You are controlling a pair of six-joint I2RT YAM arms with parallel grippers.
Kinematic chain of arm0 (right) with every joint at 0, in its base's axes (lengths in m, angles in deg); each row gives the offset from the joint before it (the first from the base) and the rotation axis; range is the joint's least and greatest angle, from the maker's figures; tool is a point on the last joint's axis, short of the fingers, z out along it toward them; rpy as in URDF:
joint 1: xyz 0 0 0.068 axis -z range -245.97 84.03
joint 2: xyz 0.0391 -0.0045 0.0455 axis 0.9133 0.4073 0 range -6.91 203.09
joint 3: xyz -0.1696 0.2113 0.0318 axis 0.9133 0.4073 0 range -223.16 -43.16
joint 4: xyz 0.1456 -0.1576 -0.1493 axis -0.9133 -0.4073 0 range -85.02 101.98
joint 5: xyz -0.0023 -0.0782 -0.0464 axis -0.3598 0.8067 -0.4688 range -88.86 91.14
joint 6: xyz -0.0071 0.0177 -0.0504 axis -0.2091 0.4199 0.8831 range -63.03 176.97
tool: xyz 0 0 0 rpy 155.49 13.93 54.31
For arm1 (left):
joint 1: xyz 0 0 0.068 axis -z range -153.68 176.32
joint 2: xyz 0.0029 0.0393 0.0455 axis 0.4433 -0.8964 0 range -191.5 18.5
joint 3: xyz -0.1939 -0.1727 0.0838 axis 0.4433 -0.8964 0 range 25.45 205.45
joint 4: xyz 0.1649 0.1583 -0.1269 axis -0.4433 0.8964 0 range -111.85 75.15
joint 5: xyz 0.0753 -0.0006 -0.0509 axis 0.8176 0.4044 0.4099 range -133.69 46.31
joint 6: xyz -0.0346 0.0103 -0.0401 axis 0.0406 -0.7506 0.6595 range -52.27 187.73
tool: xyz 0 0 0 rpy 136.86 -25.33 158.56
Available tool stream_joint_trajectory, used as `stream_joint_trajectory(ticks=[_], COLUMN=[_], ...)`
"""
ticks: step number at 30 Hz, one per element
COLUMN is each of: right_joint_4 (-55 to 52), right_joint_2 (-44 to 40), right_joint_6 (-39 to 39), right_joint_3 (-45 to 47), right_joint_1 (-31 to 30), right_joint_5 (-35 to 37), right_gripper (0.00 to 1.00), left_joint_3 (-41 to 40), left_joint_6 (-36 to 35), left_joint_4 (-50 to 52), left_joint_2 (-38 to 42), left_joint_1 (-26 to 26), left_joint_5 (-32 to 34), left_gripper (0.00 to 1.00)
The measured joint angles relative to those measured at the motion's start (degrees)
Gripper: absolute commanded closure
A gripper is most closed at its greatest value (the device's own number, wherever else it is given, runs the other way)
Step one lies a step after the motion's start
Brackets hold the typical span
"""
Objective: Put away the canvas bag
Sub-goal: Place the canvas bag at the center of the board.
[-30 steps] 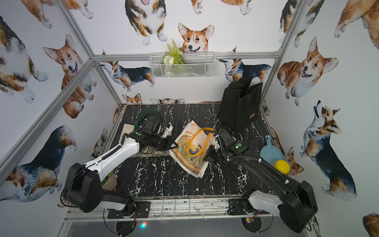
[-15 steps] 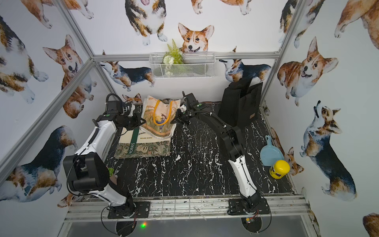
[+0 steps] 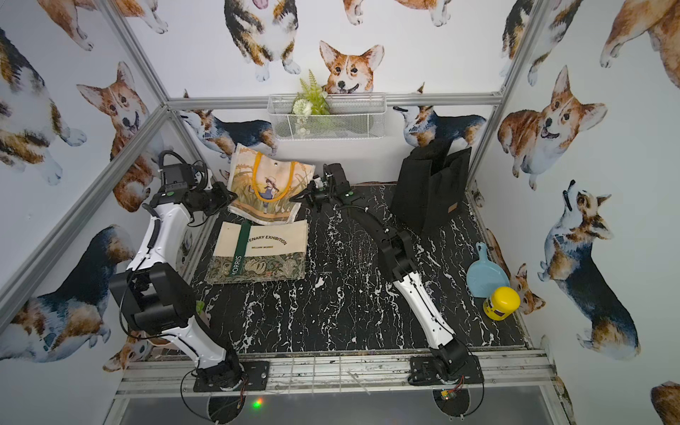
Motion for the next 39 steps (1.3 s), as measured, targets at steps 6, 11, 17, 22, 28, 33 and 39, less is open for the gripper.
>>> stream_joint_trajectory(ticks=[6,11,17,22,28,33,39], right_joint_4=[5.8,7.7,9.4,9.6,7.4,4.5,1.0], right_joint_2=[-2.5,-7.7,-12.9,-14.6,-14.8,-14.8,-15.2], right_joint_6=[-2.4,-2.0,0.0,1.4,3.2,3.9,5.8], right_joint_3=[14.2,29.9,40.0,43.2,43.4,43.9,44.4], right_joint_1=[-1.8,-4.2,-5.8,-7.1,-7.9,-8.2,-8.0], right_joint_5=[-4.7,-6.4,-6.1,-4.8,-3.5,-2.6,-1.7], right_gripper=[1.00,1.00,1.00,1.00,1.00,0.87,0.49], left_joint_3=[-16.2,-31.0,-36.4,-37.9,-37.8,-37.1,-36.1], left_joint_6=[1.2,2.6,2.9,2.9,2.9,4.4,5.3], left_joint_4=[-2.8,-4.0,-3.2,-1.8,-0.5,-1.9,-1.1], left_joint_2=[8.3,17.0,24.3,25.9,26.4,25.3,26.4], left_joint_1=[-0.3,-0.5,-0.4,-0.3,-0.6,-1.9,-2.7], left_joint_5=[2.7,5.6,8.7,12.3,14.9,15.6,17.9], left_gripper=[1.00,1.00,1.00,1.00,0.51,0.45,0.38])
